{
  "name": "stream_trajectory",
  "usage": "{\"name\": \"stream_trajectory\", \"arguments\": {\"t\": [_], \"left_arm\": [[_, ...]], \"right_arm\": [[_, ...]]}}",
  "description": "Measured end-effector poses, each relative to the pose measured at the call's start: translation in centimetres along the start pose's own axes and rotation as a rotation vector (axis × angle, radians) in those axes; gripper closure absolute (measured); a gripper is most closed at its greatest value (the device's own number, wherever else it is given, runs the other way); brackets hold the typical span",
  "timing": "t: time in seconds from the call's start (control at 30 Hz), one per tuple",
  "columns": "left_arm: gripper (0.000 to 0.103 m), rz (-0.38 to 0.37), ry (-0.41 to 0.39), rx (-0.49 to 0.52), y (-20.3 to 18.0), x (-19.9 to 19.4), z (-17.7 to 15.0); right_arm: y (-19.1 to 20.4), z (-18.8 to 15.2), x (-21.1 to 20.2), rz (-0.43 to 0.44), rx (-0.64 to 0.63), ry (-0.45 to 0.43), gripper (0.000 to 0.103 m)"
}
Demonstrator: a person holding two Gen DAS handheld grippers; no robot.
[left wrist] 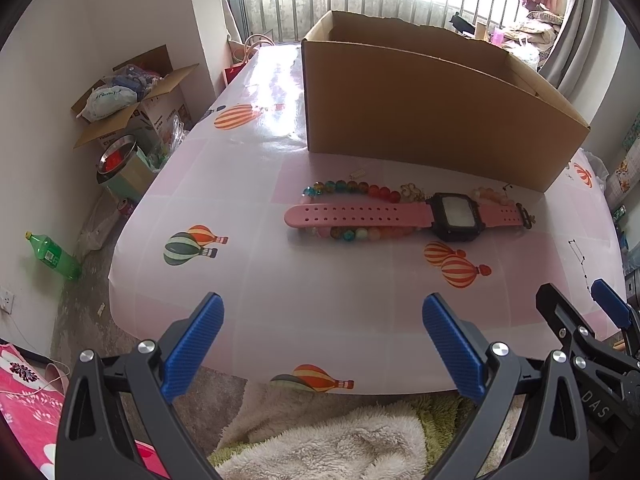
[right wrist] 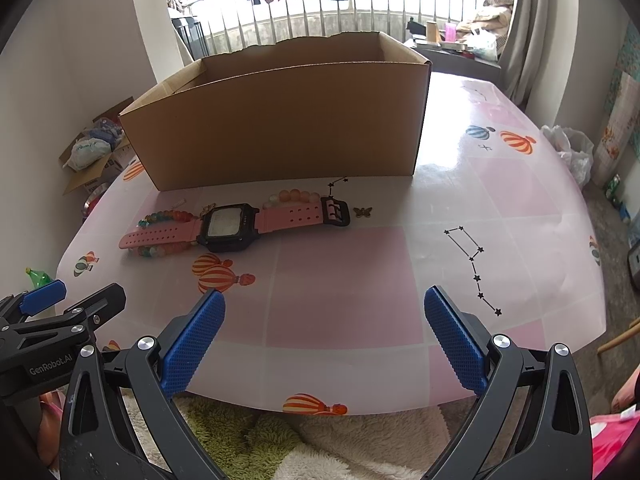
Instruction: Organize jewelry
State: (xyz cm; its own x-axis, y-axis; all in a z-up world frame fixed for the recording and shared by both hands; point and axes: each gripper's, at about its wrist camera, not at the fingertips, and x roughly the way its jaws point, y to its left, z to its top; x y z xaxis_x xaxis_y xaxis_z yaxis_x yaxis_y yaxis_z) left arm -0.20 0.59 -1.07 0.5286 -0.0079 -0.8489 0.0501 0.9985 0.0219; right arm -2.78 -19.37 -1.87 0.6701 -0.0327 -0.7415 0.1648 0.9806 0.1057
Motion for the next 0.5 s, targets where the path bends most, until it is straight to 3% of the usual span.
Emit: {"name": "stream_trajectory", "arguments": {"t": [0.5], "left_arm": [[0.006, -0.005, 0.010, -0.006, 0.28, 0.27, 0.11]], "right_arm": [[0.35, -0.19, 0.22, -0.009, -0.014, 0.012, 0.008]]}}
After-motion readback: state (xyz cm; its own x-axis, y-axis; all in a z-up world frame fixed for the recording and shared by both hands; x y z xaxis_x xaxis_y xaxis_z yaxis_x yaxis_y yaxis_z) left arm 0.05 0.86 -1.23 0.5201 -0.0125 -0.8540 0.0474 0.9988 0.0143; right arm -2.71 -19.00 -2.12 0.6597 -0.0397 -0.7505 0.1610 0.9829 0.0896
